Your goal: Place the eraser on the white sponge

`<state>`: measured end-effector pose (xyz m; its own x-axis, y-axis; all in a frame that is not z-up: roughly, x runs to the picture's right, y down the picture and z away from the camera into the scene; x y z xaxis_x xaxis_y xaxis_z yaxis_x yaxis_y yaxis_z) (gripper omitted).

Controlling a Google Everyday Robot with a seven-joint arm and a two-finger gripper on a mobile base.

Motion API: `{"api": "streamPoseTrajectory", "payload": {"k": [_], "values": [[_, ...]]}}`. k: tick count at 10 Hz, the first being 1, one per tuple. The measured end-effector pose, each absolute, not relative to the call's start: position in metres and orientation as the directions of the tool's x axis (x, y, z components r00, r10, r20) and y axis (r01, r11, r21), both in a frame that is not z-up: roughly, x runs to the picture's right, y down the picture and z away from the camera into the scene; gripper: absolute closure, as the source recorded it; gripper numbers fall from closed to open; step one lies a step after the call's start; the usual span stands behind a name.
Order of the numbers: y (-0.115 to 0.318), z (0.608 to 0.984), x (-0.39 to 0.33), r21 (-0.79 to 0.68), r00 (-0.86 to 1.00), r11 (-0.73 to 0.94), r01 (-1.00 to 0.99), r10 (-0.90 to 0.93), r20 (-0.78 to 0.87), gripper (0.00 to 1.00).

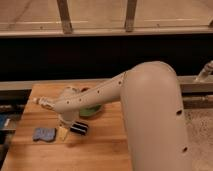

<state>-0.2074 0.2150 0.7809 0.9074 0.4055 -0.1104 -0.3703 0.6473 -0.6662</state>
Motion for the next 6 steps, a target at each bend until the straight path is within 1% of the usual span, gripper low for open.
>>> {"api": "streamPoseTrajectory", "payload": {"k": [6], "values": [[0.221, 0.803, -0.227, -0.681, 0.923, 0.650, -0.339, 0.370, -0.106, 0.20]]}}
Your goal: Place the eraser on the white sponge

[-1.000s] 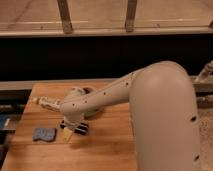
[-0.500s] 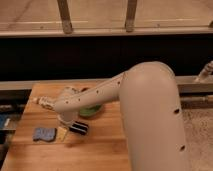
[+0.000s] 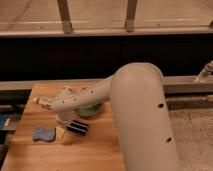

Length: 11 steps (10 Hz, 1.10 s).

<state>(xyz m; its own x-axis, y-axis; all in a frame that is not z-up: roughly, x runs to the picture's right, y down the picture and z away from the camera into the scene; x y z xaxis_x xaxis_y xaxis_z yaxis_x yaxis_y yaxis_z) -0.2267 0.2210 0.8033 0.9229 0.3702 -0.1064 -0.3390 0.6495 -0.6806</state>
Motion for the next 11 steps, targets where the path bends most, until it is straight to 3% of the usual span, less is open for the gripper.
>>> {"api": "streamPoseTrajectory", "payload": {"k": [2, 9, 11], "values": [[0.224, 0.809, -0.232, -0.687, 0.927, 0.648, -0.329, 0.360, -0.105, 0.24], [0.226, 0.804, -0.226, -0.670, 0.939, 0.673, -0.314, 0.327, -0.111, 0.92], [0.219, 0.796, -0.223, -0.655, 0.938, 0.687, -0.314, 0.330, -0.103, 1.00]]}}
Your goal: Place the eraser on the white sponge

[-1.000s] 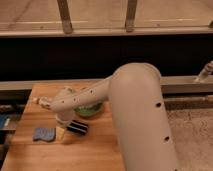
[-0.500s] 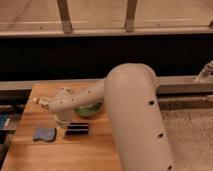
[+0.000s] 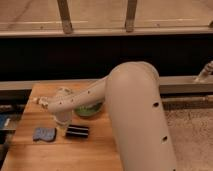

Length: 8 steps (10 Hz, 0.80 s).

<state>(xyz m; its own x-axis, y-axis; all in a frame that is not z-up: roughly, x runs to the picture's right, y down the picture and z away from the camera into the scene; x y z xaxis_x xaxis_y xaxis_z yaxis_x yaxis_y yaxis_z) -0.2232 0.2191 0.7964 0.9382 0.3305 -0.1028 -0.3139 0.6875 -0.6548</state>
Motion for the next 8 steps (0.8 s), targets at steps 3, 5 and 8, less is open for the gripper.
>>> {"api": "streamPoseTrajectory", "payload": {"k": [3, 5, 8], "values": [[0.190, 0.779, -0.212, -0.626, 0.927, 0.709, -0.325, 0.369, -0.063, 1.00], [0.166, 0.758, -0.212, -0.612, 0.926, 0.733, -0.298, 0.378, 0.003, 1.00], [0.144, 0.734, -0.227, -0.603, 0.924, 0.768, -0.216, 0.360, 0.128, 1.00]]}}
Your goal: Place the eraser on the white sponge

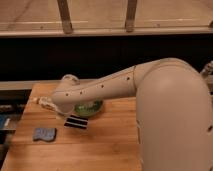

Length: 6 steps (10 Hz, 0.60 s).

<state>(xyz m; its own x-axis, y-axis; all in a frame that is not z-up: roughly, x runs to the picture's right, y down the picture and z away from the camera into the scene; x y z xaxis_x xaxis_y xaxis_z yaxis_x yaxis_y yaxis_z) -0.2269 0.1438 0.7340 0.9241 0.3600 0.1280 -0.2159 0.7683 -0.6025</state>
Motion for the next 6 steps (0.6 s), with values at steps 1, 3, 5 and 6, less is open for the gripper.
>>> {"api": "streamPoseTrajectory", "payload": {"k": [1, 3, 5, 6], "values": [[0.141, 0.727, -0.236, -0.603, 0.923, 0.777, -0.180, 0.345, 0.170, 1.00], [0.136, 0.707, -0.258, -0.596, 0.910, 0.798, -0.086, 0.307, 0.280, 1.00], [0.135, 0.704, -0.264, -0.598, 0.904, 0.800, -0.053, 0.293, 0.312, 1.00], [0.137, 0.700, -0.273, -0.601, 0.903, 0.799, -0.021, 0.274, 0.332, 1.00]]}}
